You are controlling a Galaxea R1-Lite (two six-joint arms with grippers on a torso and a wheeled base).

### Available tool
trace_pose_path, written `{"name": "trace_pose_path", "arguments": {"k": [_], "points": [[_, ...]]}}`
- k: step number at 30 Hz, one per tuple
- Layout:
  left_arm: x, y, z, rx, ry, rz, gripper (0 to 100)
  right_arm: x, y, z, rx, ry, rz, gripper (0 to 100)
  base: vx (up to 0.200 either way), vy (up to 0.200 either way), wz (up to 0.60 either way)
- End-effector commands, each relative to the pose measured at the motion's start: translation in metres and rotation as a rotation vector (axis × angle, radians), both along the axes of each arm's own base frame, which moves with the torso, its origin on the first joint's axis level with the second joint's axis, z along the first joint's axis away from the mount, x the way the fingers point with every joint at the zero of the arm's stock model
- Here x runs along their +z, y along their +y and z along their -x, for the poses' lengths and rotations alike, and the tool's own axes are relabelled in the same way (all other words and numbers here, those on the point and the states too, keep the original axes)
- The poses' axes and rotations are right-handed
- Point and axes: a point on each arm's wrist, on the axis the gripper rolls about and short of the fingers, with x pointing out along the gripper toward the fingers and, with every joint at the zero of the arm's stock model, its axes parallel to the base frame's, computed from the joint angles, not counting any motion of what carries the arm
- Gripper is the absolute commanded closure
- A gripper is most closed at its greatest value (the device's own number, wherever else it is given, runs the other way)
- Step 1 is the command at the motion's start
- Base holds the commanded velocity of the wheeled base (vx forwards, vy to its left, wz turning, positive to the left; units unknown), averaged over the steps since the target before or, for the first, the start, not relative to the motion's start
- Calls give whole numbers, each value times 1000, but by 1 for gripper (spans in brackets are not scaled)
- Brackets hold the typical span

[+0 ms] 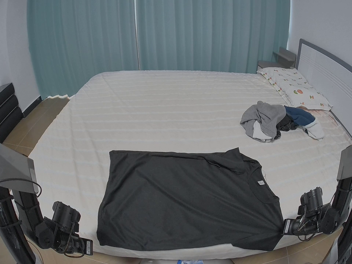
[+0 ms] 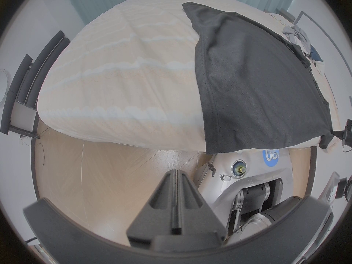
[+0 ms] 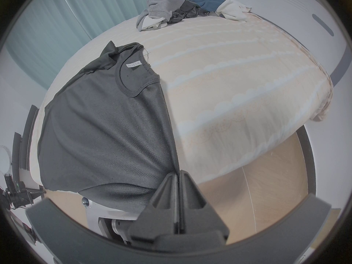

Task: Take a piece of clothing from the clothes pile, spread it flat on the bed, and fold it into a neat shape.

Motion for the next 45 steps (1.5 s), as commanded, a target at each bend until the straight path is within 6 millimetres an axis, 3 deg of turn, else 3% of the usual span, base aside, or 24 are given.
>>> {"name": "trace_pose_path", "arguments": {"k": [1, 3, 4, 10, 18, 23, 27, 29, 32, 33, 35, 36, 39, 45], "points": [[0, 0, 4, -2, 11, 2, 100, -2, 0, 0, -3, 9, -8, 0, 0, 0, 0], [0, 0, 4, -6, 9, 3, 100, -4, 0, -1, -7, 5, -16, 0, 0, 0, 0], [0, 0, 4, -4, 8, 4, 0, -4, 0, -2, -8, -6, -19, 0, 0, 0, 0], [5, -1, -4, 9, -80, 11, 0, 6, -1, -13, -69, -147, -84, 0, 0, 0, 0], [35, -3, -19, 18, -336, 75, 0, 32, 7, -34, -87, -399, -235, 0, 0, 0, 0], [36, -3, -15, 101, -327, 155, 0, 46, 13, -73, -91, -537, -289, 0, 0, 0, 0], [35, -4, -15, 203, -317, 230, 0, 48, 25, -98, -60, -541, -300, 0, 0, 0, 0], [36, -4, -14, 272, -299, 322, 0, 53, 44, -129, -30, -510, -316, 0, 0, 200, 0], [35, -5, -14, 295, -274, 375, 0, 55, 57, -148, -28, -474, -340, 0, 0, 0, 0], [35, -5, -14, 296, -270, 382, 0, 55, 59, -151, -29, -468, -341, 0, 0, 0, 0], [32, -4, -13, 300, -232, 441, 0, 52, 72, -173, -13, -438, -358, 0, 0, 0, 0], [32, -4, -13, 300, -232, 441, 0, 52, 72, -173, -13, -438, -358, 0, 0, 0, 0], [31, 2, -17, 309, -204, 516, 0, 34, 90, -199, 3, -397, -368, 0, 0, 0, 0], [27, 6, -15, 325, -171, 543, 0, 10, 97, -226, -5, -365, -364, 0, 0, 0, 0]]}}
